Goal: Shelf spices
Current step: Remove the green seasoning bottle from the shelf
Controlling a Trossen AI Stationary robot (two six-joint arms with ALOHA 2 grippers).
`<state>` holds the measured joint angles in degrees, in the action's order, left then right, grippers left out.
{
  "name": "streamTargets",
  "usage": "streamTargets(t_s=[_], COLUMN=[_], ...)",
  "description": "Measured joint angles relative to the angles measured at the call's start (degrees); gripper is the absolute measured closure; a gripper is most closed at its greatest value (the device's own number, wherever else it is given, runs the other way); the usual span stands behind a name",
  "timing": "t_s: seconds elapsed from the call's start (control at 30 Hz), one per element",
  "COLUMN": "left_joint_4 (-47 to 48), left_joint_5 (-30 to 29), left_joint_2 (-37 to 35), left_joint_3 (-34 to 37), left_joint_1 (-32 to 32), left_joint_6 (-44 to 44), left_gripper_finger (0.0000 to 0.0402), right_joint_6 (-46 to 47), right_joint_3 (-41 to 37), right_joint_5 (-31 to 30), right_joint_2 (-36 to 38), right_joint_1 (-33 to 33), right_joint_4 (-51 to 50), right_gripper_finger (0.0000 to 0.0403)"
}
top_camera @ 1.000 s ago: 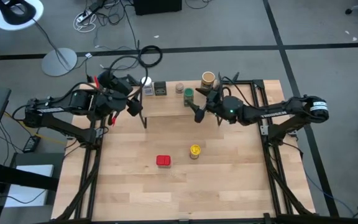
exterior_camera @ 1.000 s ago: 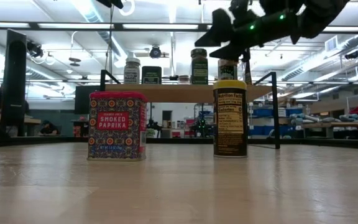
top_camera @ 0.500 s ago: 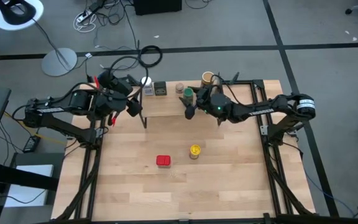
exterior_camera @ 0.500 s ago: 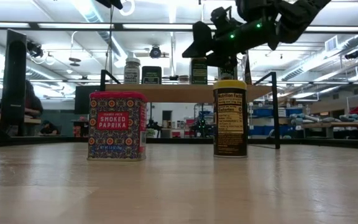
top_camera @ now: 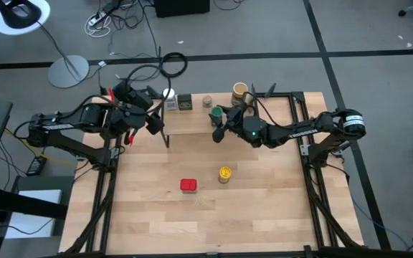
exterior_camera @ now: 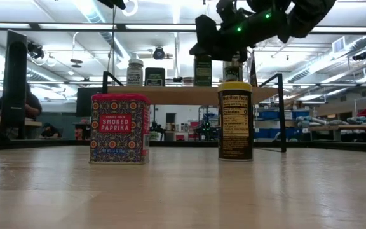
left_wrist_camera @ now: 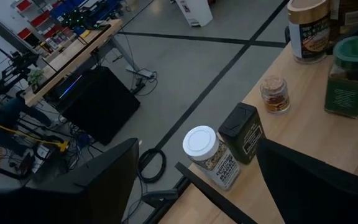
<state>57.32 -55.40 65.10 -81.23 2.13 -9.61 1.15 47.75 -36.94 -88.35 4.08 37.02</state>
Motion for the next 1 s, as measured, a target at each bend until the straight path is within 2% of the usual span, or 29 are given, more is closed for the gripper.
streamTargets(t_s=[0.3,0.8,1.0], left_joint_4=[-0.11,0.02,-0.01], left_joint_5=[0.58,0.74,0.99], left_joint_2=[0.00,0.00,0.00], left_joint_3=[0.00,0.00,0.00], left_joint_1=[0.00,0.00,0.00], left_joint_6=[-0.66,-1.14,-1.57], left_gripper_finger=[0.0071,0.0071,0.0071], right_joint_6=[0.15,1.84,-1.23], right_joint_3=[-0.08,-0.26,-0.26], right_joint_5=[-2.86,-6.24,-21.08], right_joint_2=[0.03,-0.05,-0.05], right_joint_1=[-4.41,-19.21,-26.14], right_joint_4=[0.03,2.10,0.12], right_gripper_finger=[0.0200,0.0200,0.0200])
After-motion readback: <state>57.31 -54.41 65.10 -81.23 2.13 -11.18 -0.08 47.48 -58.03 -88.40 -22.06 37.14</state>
